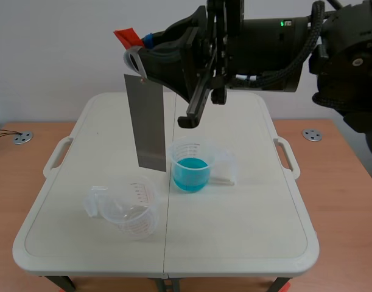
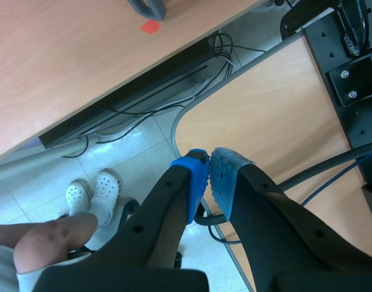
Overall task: Hold the metal plate by the orange handle, dip it into the blue solution, take it out and point at it, then put the plate back in the beaker on the left.
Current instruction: 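Move the plate over the blue solution, then point at the plate with the left hand, then lower the plate into the blue solution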
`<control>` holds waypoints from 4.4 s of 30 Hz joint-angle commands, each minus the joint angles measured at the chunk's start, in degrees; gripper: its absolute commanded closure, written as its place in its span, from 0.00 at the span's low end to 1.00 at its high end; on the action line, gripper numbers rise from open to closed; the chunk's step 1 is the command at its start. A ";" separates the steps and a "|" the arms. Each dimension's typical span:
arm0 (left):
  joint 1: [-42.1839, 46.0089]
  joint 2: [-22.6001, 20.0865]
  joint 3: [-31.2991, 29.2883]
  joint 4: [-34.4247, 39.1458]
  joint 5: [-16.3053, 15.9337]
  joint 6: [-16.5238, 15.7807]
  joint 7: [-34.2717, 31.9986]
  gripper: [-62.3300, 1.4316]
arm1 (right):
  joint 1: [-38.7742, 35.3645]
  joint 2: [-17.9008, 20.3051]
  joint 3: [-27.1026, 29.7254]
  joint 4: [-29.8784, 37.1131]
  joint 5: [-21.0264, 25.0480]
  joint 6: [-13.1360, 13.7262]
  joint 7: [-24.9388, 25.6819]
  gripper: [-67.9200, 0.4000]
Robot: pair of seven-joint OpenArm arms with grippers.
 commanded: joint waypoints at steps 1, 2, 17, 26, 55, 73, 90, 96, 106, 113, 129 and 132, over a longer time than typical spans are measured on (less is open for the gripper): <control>-0.20 0.07 -0.57 1.05 -0.35 0.11 -0.57 0.88 | 1.27 0.39 1.40 1.05 1.03 0.44 0.81 0.98; -0.33 0.00 -0.59 1.11 -0.35 0.11 -0.66 0.88 | 1.29 0.68 2.05 1.05 1.03 0.44 0.66 0.98; -9.77 -2.16 -1.31 6.23 -0.39 0.70 -0.59 0.88 | 8.50 2.91 3.39 -0.20 1.05 0.44 -2.25 0.98; -22.53 -3.08 -1.09 7.06 -1.66 -2.32 -0.55 0.88 | 12.09 2.86 3.32 -5.79 1.03 0.44 -2.05 0.98; -60.13 6.01 27.67 -4.76 4.55 -10.43 1.16 0.88 | 17.16 0.00 -1.99 -18.56 0.98 0.44 0.66 0.98; -73.29 16.15 32.94 -18.38 15.50 -8.28 0.90 0.88 | 17.16 0.00 -1.99 -18.56 1.01 0.44 0.61 0.98; -74.29 18.21 33.09 -19.32 17.88 -7.61 1.38 0.88 | 17.14 0.00 -1.99 -18.56 1.01 0.44 0.44 0.98; -74.25 18.05 32.96 -19.32 17.81 -6.62 2.45 0.88 | 17.14 0.00 -1.99 -18.56 1.01 0.44 0.44 0.98; -67.10 11.58 29.00 -12.46 17.64 6.29 -2.14 0.88 | 17.00 -0.02 -1.99 -18.56 0.98 0.44 0.46 0.98; -53.53 3.06 19.85 -2.27 15.98 9.79 -5.77 0.88 | 16.94 0.00 -1.99 -18.56 0.81 0.44 1.33 0.98; -16.65 -6.84 -8.44 3.15 6.29 15.56 -11.21 0.88 | 15.52 -0.24 -2.01 -20.61 -4.85 0.44 8.31 0.98; -10.82 -6.69 -10.71 2.78 5.77 15.56 -11.37 0.88 | 15.41 -0.92 -2.01 -22.58 -6.21 0.44 9.35 0.98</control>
